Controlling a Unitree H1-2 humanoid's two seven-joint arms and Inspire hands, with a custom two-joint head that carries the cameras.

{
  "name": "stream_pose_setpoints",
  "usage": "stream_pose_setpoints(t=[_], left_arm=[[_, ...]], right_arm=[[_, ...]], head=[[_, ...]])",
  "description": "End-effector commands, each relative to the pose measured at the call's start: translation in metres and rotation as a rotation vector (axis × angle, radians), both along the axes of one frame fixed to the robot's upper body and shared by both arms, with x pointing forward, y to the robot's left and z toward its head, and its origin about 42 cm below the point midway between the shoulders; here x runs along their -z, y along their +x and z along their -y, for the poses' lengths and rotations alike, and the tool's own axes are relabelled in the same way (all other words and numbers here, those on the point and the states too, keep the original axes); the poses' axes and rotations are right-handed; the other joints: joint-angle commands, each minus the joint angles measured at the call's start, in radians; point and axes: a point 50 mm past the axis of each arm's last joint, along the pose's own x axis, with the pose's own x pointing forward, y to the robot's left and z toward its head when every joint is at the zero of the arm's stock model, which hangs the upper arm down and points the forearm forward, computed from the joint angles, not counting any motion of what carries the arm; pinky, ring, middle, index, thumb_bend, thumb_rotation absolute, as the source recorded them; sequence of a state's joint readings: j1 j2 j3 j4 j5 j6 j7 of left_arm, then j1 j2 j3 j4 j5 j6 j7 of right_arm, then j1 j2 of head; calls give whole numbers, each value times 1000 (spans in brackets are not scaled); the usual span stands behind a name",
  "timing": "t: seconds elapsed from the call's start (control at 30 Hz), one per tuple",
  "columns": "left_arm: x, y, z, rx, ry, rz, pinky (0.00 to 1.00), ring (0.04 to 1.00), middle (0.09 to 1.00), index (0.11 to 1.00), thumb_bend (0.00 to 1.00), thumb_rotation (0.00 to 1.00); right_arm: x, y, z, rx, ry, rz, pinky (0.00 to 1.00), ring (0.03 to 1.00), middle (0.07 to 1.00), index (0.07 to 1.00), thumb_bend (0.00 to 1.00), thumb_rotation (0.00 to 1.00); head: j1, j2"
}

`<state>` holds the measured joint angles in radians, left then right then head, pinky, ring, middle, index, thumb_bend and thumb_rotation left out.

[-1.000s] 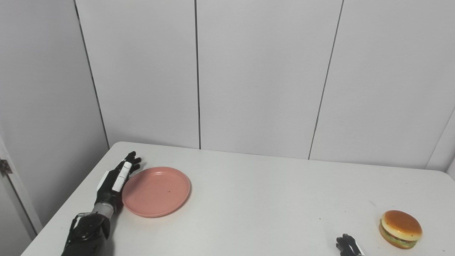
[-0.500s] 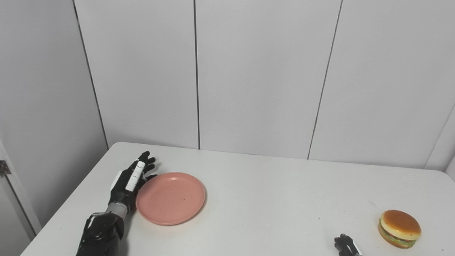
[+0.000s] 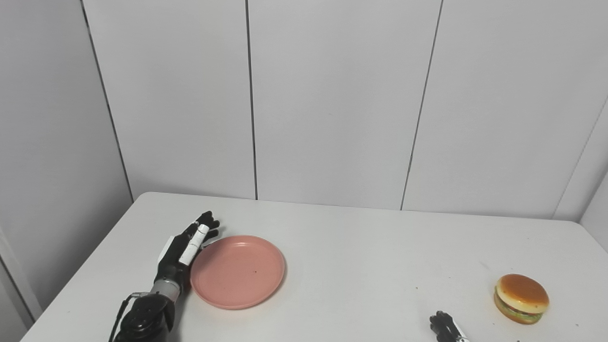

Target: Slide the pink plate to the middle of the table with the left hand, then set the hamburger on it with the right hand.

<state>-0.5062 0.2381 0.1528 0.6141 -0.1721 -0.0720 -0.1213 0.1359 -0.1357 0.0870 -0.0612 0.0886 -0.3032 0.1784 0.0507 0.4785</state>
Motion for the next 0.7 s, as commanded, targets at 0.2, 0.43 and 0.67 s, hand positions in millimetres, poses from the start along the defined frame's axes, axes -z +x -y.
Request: stream_pose_setpoints(t=[0.2,0.43,0.67], left_arm=[[-19,3,23,29,28,30,726,855,857,853,862,790],[-23,0,34,42,29,26,729,858,857,864,881,828],[-27,-2,46,44,-3,23,757,889,882,846,885,820]], right_arm=[[3,-9,-10,-12,-6,-72,1000,950,921,924,833,917],[-2,-10,-19,-17,-11,-55,1000,952,929,932,799,911],[-9,-9,-31,-19,-6,-56,1000,954,926,926,782,901]], head=[[-41,28],[-98,61],[-160,94]])
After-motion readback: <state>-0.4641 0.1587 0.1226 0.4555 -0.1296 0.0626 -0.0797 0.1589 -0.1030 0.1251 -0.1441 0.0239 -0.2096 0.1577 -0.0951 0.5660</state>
